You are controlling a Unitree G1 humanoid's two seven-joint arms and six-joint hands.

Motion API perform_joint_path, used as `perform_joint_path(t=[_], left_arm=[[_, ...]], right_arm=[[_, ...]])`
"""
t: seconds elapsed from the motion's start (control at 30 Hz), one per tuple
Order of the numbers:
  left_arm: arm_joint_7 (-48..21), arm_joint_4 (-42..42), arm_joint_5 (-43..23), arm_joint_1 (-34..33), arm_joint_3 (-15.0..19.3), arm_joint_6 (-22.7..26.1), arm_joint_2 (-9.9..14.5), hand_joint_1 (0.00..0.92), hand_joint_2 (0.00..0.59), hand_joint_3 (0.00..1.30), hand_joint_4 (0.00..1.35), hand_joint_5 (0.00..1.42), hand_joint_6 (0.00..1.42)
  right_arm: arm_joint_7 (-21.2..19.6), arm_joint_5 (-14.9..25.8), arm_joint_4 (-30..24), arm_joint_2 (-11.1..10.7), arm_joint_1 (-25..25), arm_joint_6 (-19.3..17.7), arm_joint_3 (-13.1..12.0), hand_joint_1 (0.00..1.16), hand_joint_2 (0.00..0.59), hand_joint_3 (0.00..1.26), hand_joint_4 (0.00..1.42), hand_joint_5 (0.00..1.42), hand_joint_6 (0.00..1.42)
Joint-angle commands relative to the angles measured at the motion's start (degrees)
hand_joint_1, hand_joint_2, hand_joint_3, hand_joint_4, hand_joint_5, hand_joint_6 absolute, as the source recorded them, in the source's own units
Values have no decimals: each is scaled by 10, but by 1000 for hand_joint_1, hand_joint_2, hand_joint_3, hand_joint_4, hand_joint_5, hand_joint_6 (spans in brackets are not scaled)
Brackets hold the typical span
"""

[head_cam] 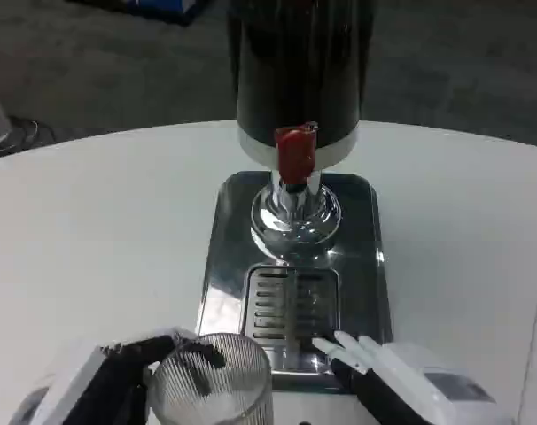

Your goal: Grasp the cup under the faucet to collect the drink, then remove the cup.

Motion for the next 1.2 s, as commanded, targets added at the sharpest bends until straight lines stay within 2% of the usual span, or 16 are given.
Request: perform_joint_path(t=[0.03,0.67,1.2], left_arm=[[-1,1,-10,11,7,-23,6,387,130,1057,1138,1327,1424],[-1,0,-12,5,6,-20,2,387,130,1057,1138,1327,1424],[13,59,9,-99,-4,1,-12,387,130,1057,1139,1327,1424]], right_arm=[[6,-6,-15,4,14,-1,-3,345,422,86,0,0,18],[13,-14,-17,15,21,-1,-2,343,422,94,0,0,18],[7,-25,-24,34,34,-2,-8,343,422,94,0,0,18]])
